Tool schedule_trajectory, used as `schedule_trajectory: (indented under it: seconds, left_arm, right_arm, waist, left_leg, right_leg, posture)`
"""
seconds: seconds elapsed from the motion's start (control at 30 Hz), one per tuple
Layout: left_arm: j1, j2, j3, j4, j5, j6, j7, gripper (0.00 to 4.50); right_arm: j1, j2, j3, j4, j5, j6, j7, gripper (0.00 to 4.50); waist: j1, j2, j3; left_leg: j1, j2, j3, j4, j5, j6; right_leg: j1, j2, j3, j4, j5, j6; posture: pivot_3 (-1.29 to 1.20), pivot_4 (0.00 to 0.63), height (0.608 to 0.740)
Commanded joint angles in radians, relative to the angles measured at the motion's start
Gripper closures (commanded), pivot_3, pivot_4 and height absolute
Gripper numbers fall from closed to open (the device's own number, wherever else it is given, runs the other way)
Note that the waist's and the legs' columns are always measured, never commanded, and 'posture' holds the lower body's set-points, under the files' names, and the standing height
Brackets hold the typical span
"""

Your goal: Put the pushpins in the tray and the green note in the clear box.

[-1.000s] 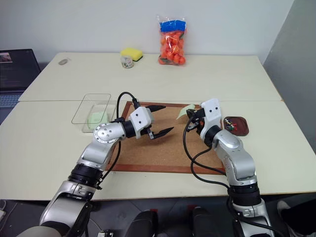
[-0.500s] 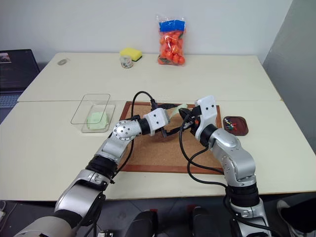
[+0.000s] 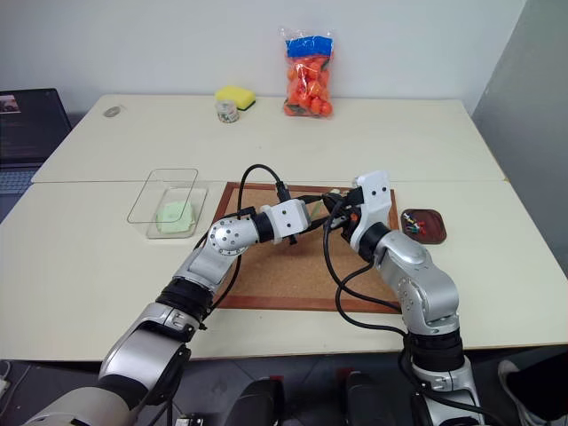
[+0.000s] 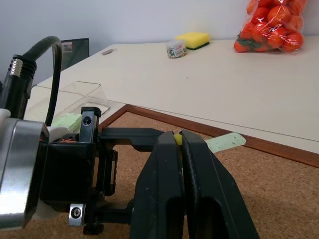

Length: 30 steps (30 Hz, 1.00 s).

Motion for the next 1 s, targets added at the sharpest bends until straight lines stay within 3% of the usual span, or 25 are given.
schedule_trajectory:
  seconds: [0.03, 0.23, 0.47, 0.73, 0.93, 1.0]
  left_arm:
    - [-0.011, 0.005, -0.009, -0.009, 0.013, -0.038, 0.012, 3.32]
    - [-0.012, 0.011, -0.009, 0.004, 0.034, -0.055, 0.025, 4.47]
    - [-0.020, 0.025, -0.012, 0.031, 0.075, -0.084, 0.065, 4.47]
    - [-0.014, 0.039, -0.018, 0.039, 0.096, -0.102, 0.074, 4.47]
    - [-0.007, 0.045, -0.021, 0.032, 0.093, -0.101, 0.072, 4.47]
    - [-0.005, 0.048, -0.016, 0.026, 0.082, -0.094, 0.067, 4.47]
  right_arm:
    - [-0.025, 0.009, -0.020, -0.047, 0.028, 0.002, -0.014, 4.50]
    - [-0.025, 0.017, -0.025, -0.051, 0.044, 0.019, -0.030, 4.50]
    - [-0.033, 0.038, -0.066, -0.067, 0.104, 0.103, -0.087, 4.50]
    - [-0.069, 0.098, -0.205, -0.091, 0.204, 0.178, -0.208, 4.50]
    - [-0.057, 0.070, -0.234, -0.121, 0.217, 0.180, -0.233, 4.50]
    - [-0.045, 0.010, -0.251, -0.139, 0.195, 0.166, -0.222, 4.50]
  waist:
    - [0.000, 0.000, 0.000]
    - [0.000, 0.000, 0.000]
    - [0.000, 0.000, 0.000]
    - [0.000, 0.000, 0.000]
    - [0.000, 0.000, 0.000]
    - [0.000, 0.000, 0.000]
  left_leg:
    - [0.000, 0.000, 0.000, 0.000, 0.000, 0.000]
    - [0.000, 0.000, 0.000, 0.000, 0.000, 0.000]
    - [0.000, 0.000, 0.000, 0.000, 0.000, 0.000]
    - [0.000, 0.000, 0.000, 0.000, 0.000, 0.000]
    - [0.000, 0.000, 0.000, 0.000, 0.000, 0.000]
    - [0.000, 0.000, 0.000, 0.000, 0.000, 0.000]
  right_leg:
    - [0.000, 0.000, 0.000, 0.000, 0.000, 0.000]
    - [0.000, 0.000, 0.000, 0.000, 0.000, 0.000]
    - [0.000, 0.000, 0.000, 0.000, 0.000, 0.000]
    - [0.000, 0.000, 0.000, 0.000, 0.000, 0.000]
    - [0.000, 0.000, 0.000, 0.000, 0.000, 0.000]
    - [0.000, 0.000, 0.000, 0.000, 0.000, 0.000]
  posture:
    - [0.00, 0.150, 0.740]
    - [0.00, 0.150, 0.740]
    - [0.00, 0.150, 0.740]
    - [0.00, 0.150, 0.740]
    - [0.00, 0.150, 0.740]
    - [0.00, 0.150, 0.740]
